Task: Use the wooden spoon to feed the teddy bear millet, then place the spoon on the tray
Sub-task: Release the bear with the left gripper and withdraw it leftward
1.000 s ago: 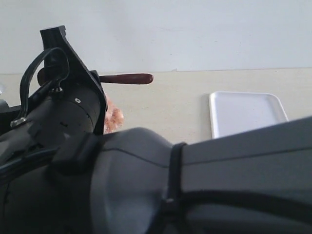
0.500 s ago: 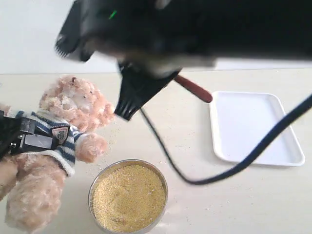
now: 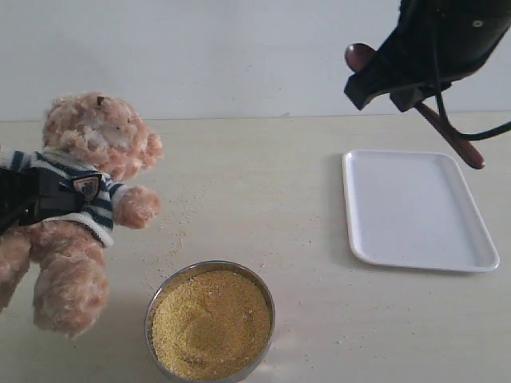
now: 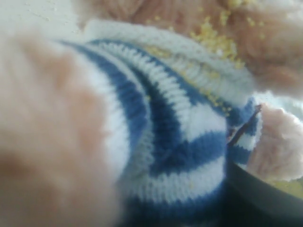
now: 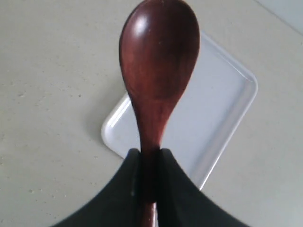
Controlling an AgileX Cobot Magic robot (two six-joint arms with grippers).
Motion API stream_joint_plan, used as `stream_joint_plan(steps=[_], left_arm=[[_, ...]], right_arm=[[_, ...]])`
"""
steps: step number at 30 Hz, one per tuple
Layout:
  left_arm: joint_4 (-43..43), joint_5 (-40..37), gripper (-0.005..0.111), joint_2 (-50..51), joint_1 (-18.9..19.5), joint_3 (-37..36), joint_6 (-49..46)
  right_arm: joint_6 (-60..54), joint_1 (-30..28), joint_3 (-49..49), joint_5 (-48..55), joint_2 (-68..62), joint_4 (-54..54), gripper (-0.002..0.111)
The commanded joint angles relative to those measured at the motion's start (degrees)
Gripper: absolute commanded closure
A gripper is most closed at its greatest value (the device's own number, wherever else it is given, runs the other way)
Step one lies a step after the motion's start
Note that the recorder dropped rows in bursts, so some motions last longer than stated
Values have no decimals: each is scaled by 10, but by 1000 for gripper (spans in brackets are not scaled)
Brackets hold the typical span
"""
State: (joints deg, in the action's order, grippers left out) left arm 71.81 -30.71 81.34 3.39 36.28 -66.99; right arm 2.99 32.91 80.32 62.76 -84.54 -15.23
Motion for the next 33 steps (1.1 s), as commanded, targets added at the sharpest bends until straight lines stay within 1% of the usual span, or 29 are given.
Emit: stream_joint_plan(steps=[1, 4, 6, 10, 12, 14, 17, 18, 22, 24, 26, 28, 33], left_arm=[[105, -13, 102, 49, 0, 4, -131], [184, -13, 102, 80, 0, 4, -203], [211, -18, 102, 97, 0, 4, -233], [214, -25, 102, 126, 0, 4, -247], [214, -25, 98, 138, 0, 4, -270], [214, -25, 88, 150, 0, 4, -289], [214, -25, 66, 157, 0, 4, -291], [214, -25, 54, 157, 0, 4, -291], [239, -18, 25, 157, 0, 4, -291], [248, -15, 15, 157, 0, 4, -291], [248, -5, 9, 157, 0, 4, -291], [248, 5, 5, 156, 0, 4, -291], [248, 10, 3, 148, 0, 4, -291]], right_arm=[[-35, -52, -40, -19, 6, 23, 108], [-40, -69, -72, -49, 6, 26, 108], [-40, -72, -86, -74, 6, 27, 108], [-40, -72, -114, -116, 6, 28, 108], [-39, -72, -125, -132, 6, 28, 108], [-39, -72, -132, -138, 6, 28, 108], [-35, -72, -137, -148, 6, 29, 108], [-35, -72, -137, -149, 6, 29, 108], [-35, -72, -137, -151, 6, 30, 108], [-34, -72, -137, -152, 6, 30, 108], [-34, -72, -137, -152, 6, 30, 108], [-34, -72, -137, -152, 6, 30, 108], [-34, -72, -137, -153, 6, 32, 108]])
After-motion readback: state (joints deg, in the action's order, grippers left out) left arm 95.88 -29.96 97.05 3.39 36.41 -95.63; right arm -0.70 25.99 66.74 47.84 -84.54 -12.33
